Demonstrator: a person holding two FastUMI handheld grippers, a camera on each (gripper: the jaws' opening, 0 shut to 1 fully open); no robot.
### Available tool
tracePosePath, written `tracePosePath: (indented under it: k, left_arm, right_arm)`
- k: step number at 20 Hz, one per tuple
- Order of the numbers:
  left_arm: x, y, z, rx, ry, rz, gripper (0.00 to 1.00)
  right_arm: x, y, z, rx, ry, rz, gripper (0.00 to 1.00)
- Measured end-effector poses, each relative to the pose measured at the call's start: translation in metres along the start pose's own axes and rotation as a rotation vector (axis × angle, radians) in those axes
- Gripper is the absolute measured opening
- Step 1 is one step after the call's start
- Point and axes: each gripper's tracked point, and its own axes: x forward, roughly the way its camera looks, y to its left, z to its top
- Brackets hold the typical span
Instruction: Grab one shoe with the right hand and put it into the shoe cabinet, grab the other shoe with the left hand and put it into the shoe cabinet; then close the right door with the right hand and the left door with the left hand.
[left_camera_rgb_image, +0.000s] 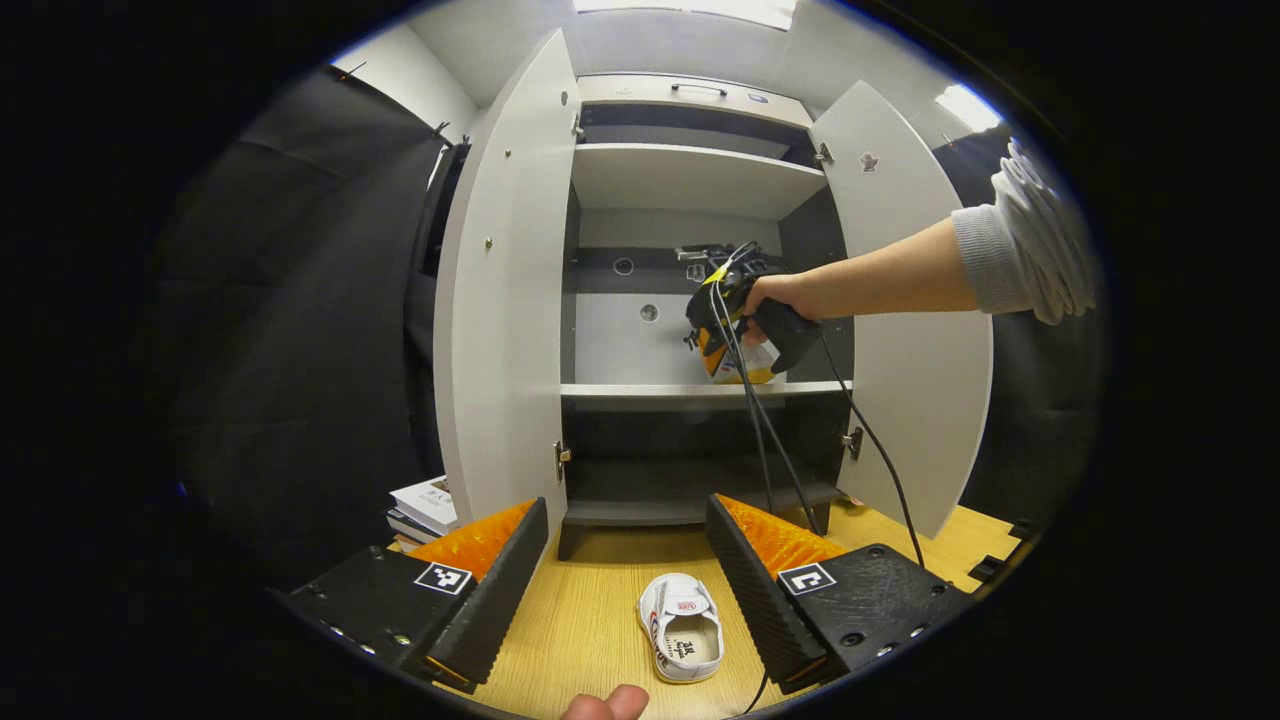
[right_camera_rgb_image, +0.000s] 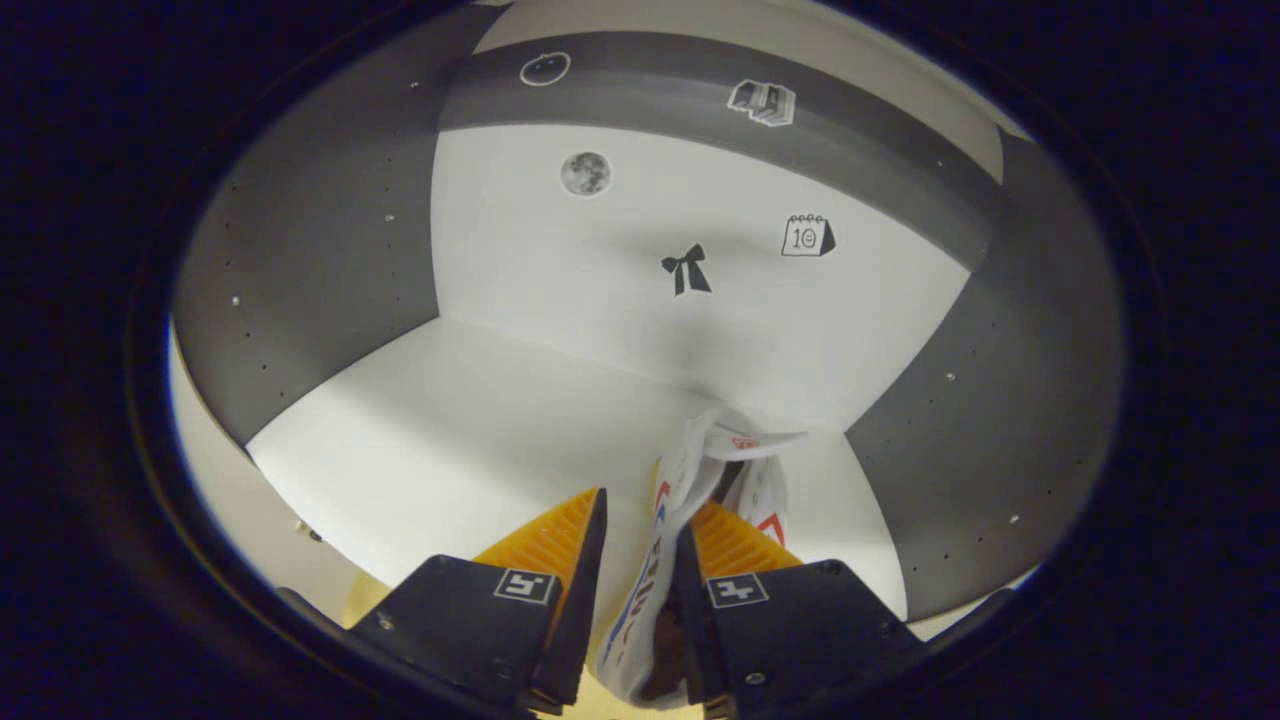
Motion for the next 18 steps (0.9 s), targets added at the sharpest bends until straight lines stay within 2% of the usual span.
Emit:
tracePosePath:
  k: [1,2,3,5,6,9,14,15,16,18]
  left_arm:
    - [0.000,0.000,0.001,0.000,-0.005,-0.003,0.95]
    - [0.001,-0.002,0.002,0.000,-0.010,-0.007,0.95]
    - [0.002,-0.003,0.003,-0.001,-0.013,-0.012,0.95]
    - [0.004,-0.005,0.003,-0.002,-0.016,-0.023,0.95]
    - [0.005,-0.007,0.003,-0.003,-0.018,-0.025,0.95]
    - [0.009,-0.012,0.006,-0.011,-0.026,-0.035,0.95]
    - [0.007,-0.021,0.006,-0.018,-0.026,-0.053,0.95]
    - [0.007,-0.023,0.005,-0.017,-0.025,-0.056,1.00]
    - [0.007,-0.025,0.005,-0.013,-0.025,-0.057,0.95]
    - [0.007,-0.029,0.002,-0.007,-0.020,-0.059,0.95]
  right_arm:
    - [-0.010,-0.005,0.002,0.005,-0.025,-0.003,0.49]
    - [-0.023,-0.010,0.008,0.017,-0.063,-0.001,0.45]
    - [-0.038,-0.014,0.012,0.024,-0.101,0.000,0.53]
    - [-0.073,-0.024,0.016,0.047,-0.187,0.010,0.54]
    - [-0.088,-0.026,0.016,0.060,-0.226,0.021,0.63]
    - [-0.138,-0.031,0.002,0.117,-0.359,0.053,0.66]
    - [-0.203,-0.036,-0.063,0.170,-0.550,0.043,0.74]
    - [-0.212,-0.036,-0.081,0.190,-0.584,0.039,0.74]
    - [-0.221,-0.039,-0.099,0.202,-0.622,0.019,0.75]
    - [-0.232,-0.044,-0.138,0.221,-0.673,-0.033,0.78]
